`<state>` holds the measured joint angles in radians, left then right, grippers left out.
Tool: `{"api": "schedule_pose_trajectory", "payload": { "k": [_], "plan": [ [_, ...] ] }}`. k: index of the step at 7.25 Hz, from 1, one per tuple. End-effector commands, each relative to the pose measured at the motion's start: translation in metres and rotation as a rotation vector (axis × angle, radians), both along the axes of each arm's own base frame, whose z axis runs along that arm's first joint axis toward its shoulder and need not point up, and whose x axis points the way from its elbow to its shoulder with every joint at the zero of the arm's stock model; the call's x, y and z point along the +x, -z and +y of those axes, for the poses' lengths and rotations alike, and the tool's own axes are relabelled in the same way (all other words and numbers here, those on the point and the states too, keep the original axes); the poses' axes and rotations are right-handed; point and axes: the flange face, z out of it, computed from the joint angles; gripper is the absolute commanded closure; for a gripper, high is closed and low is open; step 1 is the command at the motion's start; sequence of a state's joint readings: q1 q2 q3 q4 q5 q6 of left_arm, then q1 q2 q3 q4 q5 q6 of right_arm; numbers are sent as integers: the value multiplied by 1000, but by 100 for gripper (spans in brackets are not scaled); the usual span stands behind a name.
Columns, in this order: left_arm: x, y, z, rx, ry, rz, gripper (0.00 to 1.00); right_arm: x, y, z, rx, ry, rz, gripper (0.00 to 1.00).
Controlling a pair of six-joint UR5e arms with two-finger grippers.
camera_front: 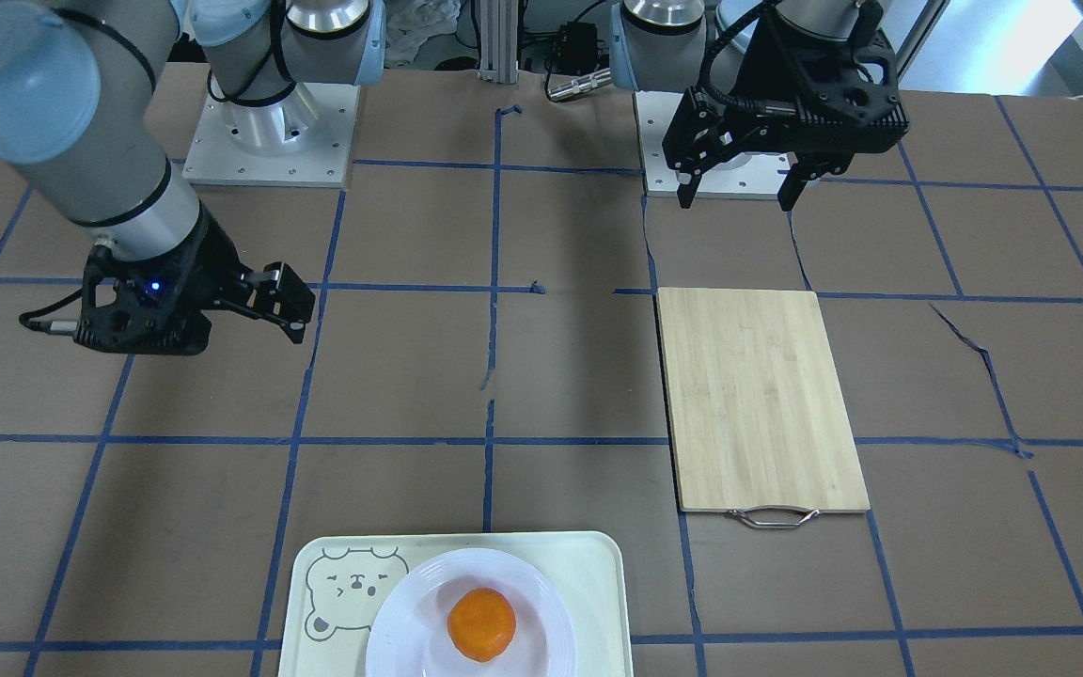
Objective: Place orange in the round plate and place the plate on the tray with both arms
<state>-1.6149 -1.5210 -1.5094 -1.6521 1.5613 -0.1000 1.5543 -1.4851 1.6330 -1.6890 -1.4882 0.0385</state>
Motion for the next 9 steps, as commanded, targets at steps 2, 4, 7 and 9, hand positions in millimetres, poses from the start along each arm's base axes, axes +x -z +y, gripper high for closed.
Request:
{"api": "schedule_pose_trajectory", "payload": {
  "k": [2, 4, 7, 9],
  "plan": [
    [0, 0, 0, 1, 1, 3, 0, -9, -39, 33, 35, 2, 93, 0],
    [0, 0, 0, 1, 1, 3, 0, -9, -76, 39, 54, -1, 99, 0],
    [1, 0, -1, 1, -2, 3, 0, -10, -79, 35, 72, 0, 102, 0],
    [1, 0, -1, 1, -2, 1, 0, -8, -82, 34, 59, 0, 88, 0]
  ]
}}
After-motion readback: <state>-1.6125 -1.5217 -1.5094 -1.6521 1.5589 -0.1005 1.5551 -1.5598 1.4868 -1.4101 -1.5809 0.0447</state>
